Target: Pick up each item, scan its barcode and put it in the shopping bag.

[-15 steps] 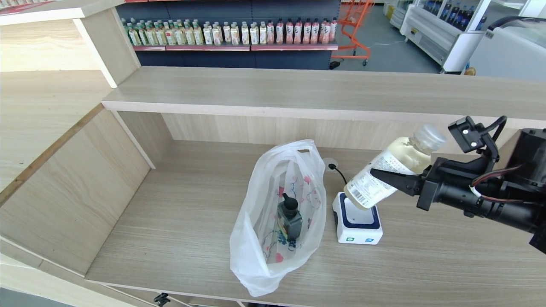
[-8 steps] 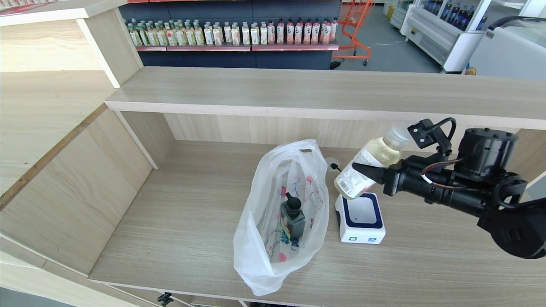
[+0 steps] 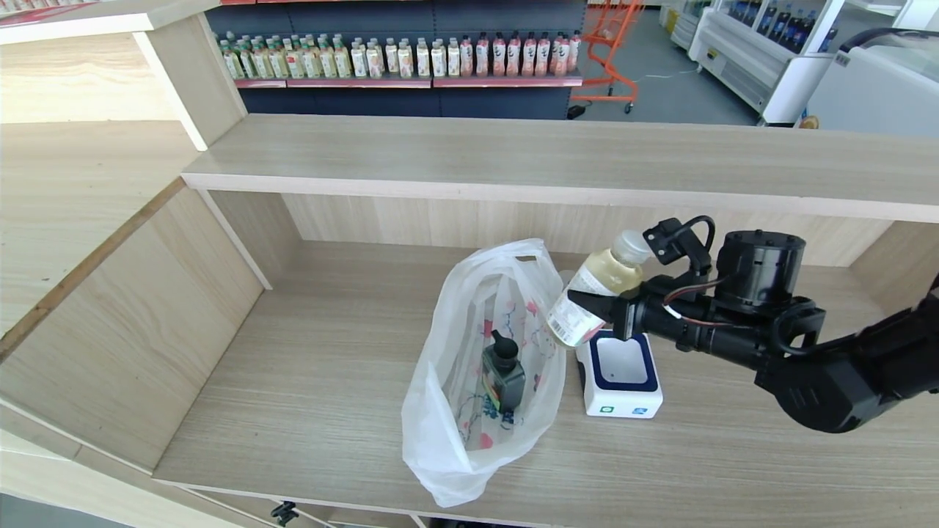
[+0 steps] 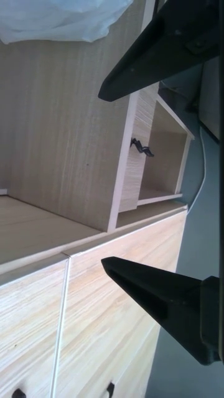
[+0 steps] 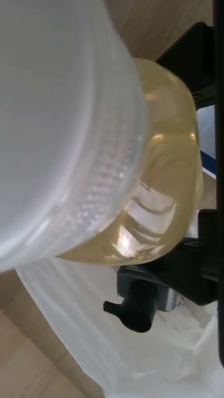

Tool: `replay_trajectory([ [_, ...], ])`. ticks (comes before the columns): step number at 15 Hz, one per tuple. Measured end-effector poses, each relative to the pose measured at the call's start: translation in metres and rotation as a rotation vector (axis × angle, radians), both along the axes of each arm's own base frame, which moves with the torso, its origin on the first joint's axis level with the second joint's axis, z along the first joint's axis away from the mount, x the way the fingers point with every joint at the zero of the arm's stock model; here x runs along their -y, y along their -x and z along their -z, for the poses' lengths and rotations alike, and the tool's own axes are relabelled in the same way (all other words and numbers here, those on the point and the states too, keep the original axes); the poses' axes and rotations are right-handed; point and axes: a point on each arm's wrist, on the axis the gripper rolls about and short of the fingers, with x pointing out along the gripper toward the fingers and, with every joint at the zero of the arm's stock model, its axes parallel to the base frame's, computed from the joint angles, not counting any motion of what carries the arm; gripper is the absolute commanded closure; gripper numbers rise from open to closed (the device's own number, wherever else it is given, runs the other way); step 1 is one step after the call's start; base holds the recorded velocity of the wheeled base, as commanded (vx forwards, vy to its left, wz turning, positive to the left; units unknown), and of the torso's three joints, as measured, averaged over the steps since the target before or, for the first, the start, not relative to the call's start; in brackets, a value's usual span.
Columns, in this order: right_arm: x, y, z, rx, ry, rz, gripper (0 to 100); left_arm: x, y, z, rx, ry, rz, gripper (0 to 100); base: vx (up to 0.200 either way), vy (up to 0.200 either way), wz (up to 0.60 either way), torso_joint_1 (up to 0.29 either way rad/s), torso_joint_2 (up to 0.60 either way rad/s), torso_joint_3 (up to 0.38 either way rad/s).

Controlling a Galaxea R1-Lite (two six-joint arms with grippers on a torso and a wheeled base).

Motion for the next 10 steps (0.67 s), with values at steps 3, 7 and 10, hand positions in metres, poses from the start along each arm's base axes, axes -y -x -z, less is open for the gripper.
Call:
replay_trajectory([
  [3, -0.011, -0.015, 0.010, 0.007, 0.004, -0.006, 100, 0.000, 0.000, 0.000, 0.000, 0.000, -0.001, 0, 0.000, 0.000, 0.00, 0.000, 0.00, 0.000],
  [7, -0.033, -0.029, 0.025, 0.092, 0.019, -0.052, 100, 0.000, 0.000, 0.000, 0.000, 0.000, -0.001, 0, 0.000, 0.000, 0.00, 0.000, 0.00, 0.000],
  [10, -0.045, -0.042, 0.040, 0.123, 0.061, -0.076, 100, 0.000, 0.000, 0.000, 0.000, 0.000, 0.000, 0, 0.000, 0.000, 0.00, 0.000, 0.00, 0.000],
])
